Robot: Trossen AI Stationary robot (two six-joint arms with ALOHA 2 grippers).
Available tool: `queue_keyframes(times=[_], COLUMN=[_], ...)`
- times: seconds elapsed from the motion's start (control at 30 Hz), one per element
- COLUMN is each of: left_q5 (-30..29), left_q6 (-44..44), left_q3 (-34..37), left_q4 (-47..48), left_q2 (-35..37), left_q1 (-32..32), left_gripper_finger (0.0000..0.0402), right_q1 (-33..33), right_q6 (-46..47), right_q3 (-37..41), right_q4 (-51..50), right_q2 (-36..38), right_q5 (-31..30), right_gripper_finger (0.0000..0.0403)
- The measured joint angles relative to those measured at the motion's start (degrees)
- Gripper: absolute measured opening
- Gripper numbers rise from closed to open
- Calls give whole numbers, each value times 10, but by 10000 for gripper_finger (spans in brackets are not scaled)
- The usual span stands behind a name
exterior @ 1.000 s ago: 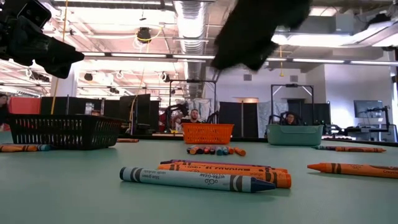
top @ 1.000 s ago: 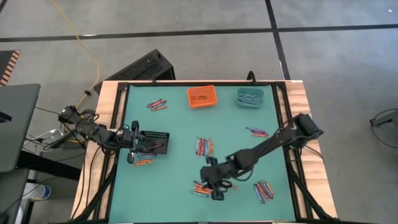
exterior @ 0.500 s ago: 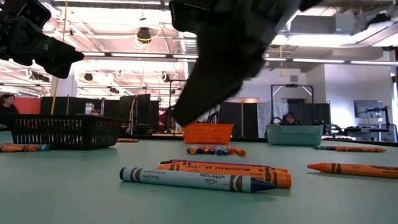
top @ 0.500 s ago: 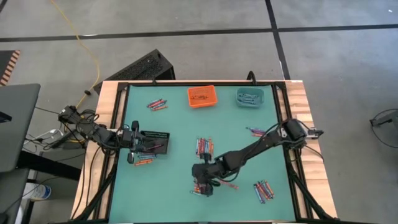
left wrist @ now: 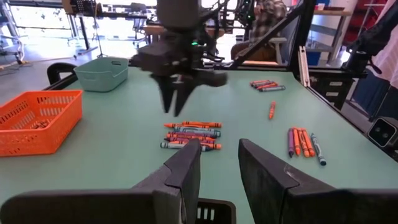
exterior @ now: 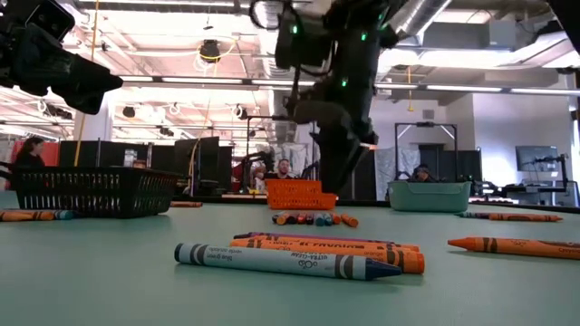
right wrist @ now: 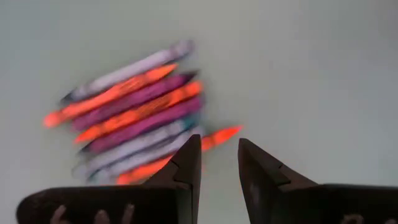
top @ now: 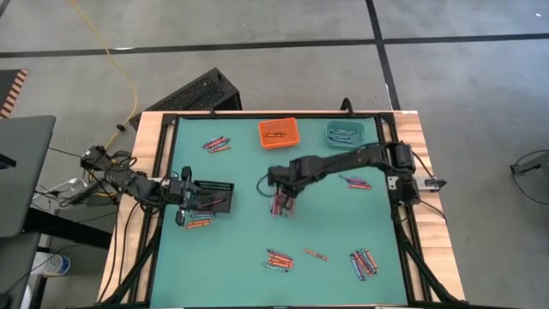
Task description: Sort crayons
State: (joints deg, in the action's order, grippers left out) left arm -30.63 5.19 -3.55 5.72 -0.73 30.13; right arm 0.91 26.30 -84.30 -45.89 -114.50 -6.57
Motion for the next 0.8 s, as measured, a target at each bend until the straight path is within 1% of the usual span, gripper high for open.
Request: queue_keyframes(times=[0.1, 0.2, 0.33, 0.43, 0.57, 0.8], left_q5=[0, 0, 0, 0, 0, 0], left_q6=[0, 0, 0, 0, 0, 0], left_q3=[0, 0, 0, 0, 0, 0], left_q4=[0, 0, 0, 0, 0, 0], left_q2=[0, 0, 0, 0, 0, 0], left_q1=[0, 0, 0, 0, 0, 0], left_gripper_finger=[98, 98, 98, 98, 98, 98], right_q1=[22, 39, 48, 41, 28, 0], right_q6=[-26, -32, -15, 23, 66, 66], right_q3=[10, 12, 13, 13, 13, 13], right_q4=[-10, -8, 34, 50, 42, 54], right_q2=[5, 10, 10, 10, 9, 9], right_q5=[1, 11, 42, 52, 61, 97], right_gripper_finger=[99, 99, 99, 99, 99, 99])
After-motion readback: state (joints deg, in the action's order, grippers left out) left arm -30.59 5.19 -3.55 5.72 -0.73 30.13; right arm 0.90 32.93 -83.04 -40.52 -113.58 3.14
